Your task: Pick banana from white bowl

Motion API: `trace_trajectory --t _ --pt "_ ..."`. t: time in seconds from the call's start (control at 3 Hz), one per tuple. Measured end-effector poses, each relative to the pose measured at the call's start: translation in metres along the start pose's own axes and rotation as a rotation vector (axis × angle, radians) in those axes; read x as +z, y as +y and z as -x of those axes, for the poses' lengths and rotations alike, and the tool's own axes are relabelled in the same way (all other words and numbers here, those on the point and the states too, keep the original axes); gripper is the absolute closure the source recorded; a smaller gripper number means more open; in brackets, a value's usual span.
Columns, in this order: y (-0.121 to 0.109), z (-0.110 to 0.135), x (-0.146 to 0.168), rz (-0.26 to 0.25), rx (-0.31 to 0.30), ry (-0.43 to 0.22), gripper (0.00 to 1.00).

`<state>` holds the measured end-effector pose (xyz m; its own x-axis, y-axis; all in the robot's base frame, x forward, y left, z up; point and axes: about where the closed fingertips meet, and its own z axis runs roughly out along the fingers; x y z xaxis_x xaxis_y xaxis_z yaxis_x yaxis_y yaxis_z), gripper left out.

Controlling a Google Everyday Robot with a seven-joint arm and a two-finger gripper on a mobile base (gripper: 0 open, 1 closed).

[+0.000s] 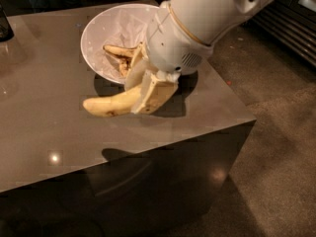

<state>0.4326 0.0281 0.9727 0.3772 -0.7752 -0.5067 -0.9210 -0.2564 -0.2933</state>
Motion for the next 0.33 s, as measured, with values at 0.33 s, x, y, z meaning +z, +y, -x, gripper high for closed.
trace_trajectory --t 0.33 --pt "0.0015 -0.0003 0.0013 0.004 0.003 -0.001 1.0"
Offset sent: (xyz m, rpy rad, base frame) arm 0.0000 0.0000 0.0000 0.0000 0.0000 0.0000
